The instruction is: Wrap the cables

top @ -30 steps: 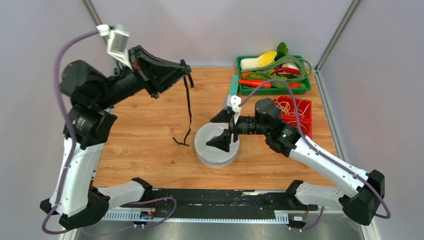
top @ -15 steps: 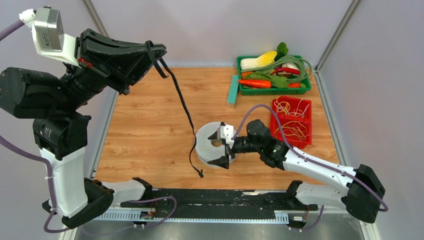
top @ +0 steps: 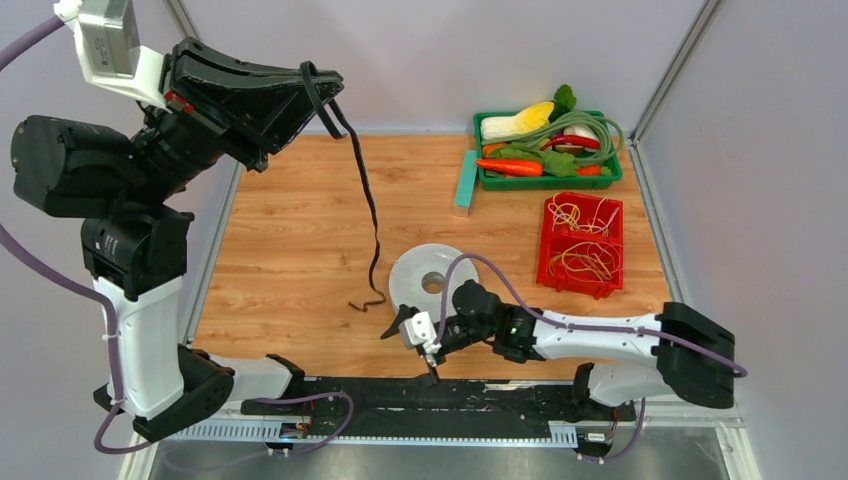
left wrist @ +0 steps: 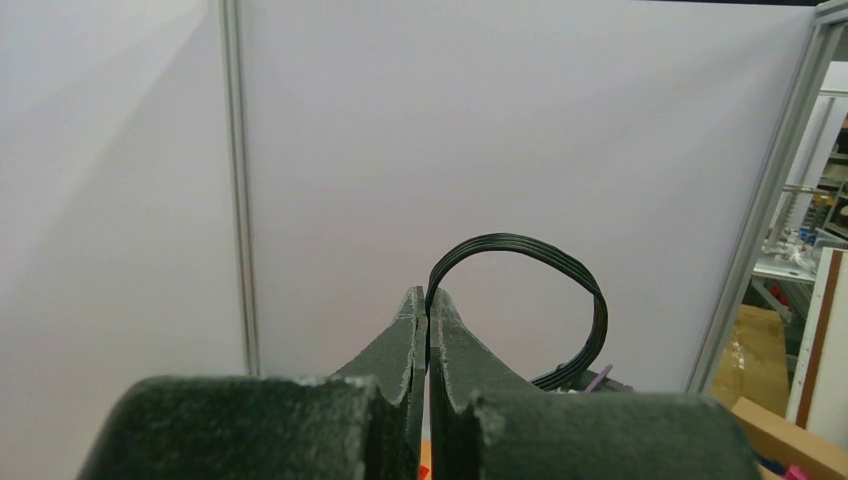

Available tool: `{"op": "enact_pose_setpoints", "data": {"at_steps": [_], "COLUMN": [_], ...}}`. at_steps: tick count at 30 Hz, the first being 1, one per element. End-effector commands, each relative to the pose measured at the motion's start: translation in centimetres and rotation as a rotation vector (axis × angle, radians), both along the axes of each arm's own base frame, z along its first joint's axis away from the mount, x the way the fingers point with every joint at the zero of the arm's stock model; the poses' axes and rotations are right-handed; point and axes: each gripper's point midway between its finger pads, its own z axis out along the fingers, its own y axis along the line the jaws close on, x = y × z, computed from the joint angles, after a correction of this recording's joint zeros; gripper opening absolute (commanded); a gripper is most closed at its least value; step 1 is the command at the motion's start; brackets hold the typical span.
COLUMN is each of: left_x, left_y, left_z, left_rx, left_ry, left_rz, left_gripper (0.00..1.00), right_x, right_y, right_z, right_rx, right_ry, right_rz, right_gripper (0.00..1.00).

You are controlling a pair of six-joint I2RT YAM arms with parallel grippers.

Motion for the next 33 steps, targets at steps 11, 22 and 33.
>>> {"op": "enact_pose_setpoints", "data": {"at_steps": [11,22,33], "left_x": [-3.4,-2.4,-3.4], "left_y": [2.1,1.6,1.9], "left_z": [3.6,4.6,4.6], "left_rx": [-0.102,-0.141,-0.143], "left_ry": [-0.161,-0.142,-0.156], "left_rz": [0.013,-0.011,-0.022], "left_gripper": [0.0,0.0,0.0], "right_x": [8.5,8.0,-2.4], "right_y": [1.9,0.2,5.1], "right_z": [4.0,2.6,6.2], "right_rx": [0.126,0.069,0.191], "right_ry": [0.042,0.087,0.013], "right_rz": [-0.444,-0.381,0.104], "right_gripper": [1.0,1.0,1.0]}}
